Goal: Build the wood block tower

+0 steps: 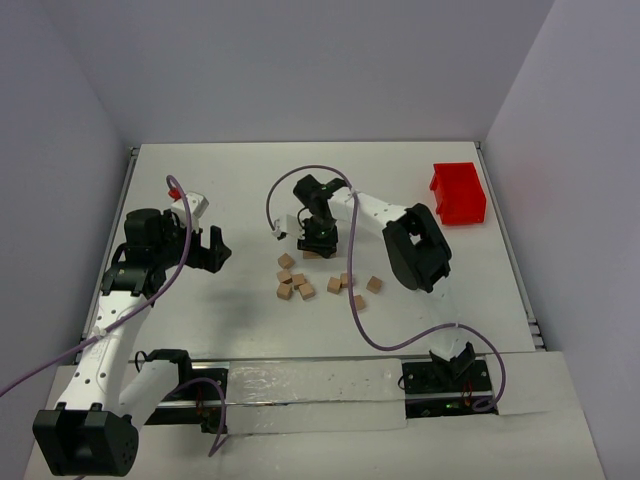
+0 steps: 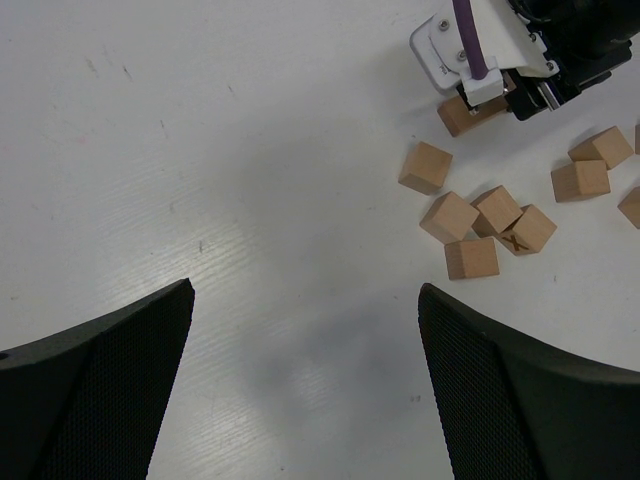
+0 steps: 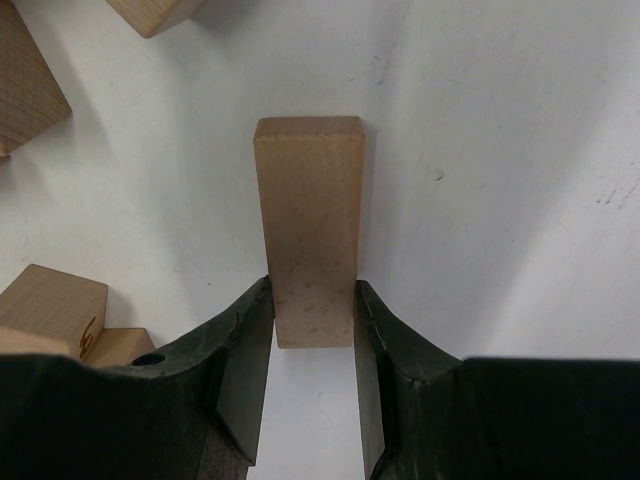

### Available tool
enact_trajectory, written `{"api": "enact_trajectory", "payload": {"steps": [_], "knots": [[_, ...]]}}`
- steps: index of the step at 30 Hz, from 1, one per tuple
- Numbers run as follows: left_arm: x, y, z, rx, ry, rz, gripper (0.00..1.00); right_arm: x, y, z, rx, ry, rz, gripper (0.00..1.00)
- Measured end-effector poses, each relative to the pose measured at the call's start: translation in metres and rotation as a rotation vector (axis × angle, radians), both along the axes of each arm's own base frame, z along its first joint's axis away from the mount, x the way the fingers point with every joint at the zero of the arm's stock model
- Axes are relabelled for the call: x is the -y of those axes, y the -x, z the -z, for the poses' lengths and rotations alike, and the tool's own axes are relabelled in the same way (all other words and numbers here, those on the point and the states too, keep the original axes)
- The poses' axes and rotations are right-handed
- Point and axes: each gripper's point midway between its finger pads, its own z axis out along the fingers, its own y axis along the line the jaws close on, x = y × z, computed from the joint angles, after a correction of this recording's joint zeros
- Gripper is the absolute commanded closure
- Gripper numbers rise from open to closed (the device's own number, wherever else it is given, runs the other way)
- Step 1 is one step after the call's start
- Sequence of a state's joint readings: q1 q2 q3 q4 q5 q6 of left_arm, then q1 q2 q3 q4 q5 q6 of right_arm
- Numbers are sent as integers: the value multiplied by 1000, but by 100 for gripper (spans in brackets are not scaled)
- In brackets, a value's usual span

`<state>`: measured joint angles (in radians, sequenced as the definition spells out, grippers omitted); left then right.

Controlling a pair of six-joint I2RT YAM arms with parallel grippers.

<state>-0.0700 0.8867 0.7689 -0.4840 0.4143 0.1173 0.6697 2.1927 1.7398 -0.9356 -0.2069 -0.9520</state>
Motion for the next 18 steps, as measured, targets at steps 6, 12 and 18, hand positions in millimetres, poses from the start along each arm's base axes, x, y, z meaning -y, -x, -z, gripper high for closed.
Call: {"api": "enact_trajectory", "payload": {"steps": [6, 12, 18], "knots": [[1, 2, 1, -6, 5, 8, 1, 0, -1, -1, 3, 2, 1, 54], [2, 2, 0, -4, 5, 14, 1, -3, -5, -11, 10, -2, 15, 36], [3, 3, -1, 5, 3, 25, 1, -2, -4, -30, 14, -6, 34, 26]]}}
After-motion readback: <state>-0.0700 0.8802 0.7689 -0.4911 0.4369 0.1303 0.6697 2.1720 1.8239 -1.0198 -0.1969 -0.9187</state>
